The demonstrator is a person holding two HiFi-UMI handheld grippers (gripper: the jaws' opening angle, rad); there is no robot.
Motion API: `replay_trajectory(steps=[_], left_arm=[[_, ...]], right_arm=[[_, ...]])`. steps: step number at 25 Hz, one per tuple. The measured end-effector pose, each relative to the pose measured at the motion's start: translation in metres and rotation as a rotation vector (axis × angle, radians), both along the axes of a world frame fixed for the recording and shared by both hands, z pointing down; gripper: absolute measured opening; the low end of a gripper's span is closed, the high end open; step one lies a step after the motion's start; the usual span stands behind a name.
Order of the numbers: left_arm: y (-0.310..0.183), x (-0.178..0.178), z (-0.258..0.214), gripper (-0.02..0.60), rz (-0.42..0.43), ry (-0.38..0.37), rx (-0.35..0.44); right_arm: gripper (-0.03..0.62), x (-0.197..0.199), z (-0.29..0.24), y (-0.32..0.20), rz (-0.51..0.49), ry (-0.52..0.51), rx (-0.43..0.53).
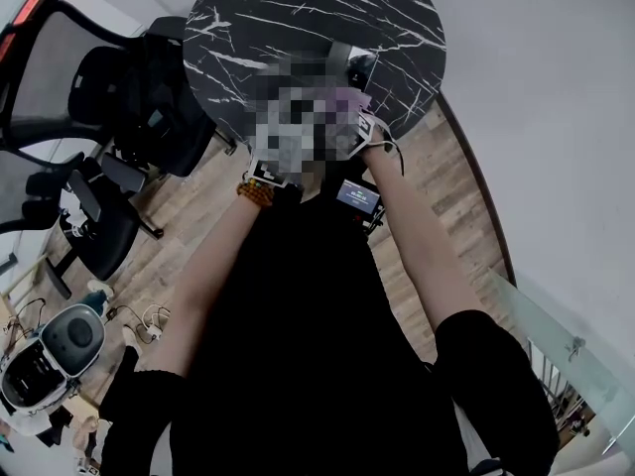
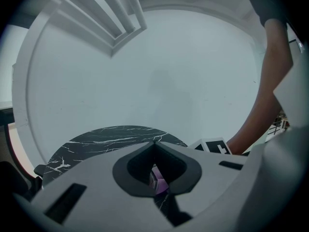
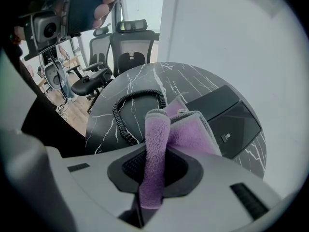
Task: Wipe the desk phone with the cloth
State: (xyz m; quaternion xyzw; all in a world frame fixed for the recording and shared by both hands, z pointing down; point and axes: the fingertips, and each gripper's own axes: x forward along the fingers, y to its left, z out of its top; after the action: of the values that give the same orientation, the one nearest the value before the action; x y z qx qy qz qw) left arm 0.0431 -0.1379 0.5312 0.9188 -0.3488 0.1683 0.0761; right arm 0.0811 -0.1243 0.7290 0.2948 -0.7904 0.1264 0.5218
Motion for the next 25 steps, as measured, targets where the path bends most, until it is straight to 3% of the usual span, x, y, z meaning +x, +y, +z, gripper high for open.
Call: replay_trajectory(steps=[21, 25], left_arm=[[0.000, 0.001, 0.002, 0.012, -0.008, -0.001, 0.001], [0.001, 0.001, 0.001, 0.012, -0.011, 0.006, 0.002]], right_arm=[[0.063, -0.001, 0.005, 0.002, -0.011, 0.035, 0.008], [0.062, -0.003, 0.004, 0.011, -0.013, 0.029, -0.053]])
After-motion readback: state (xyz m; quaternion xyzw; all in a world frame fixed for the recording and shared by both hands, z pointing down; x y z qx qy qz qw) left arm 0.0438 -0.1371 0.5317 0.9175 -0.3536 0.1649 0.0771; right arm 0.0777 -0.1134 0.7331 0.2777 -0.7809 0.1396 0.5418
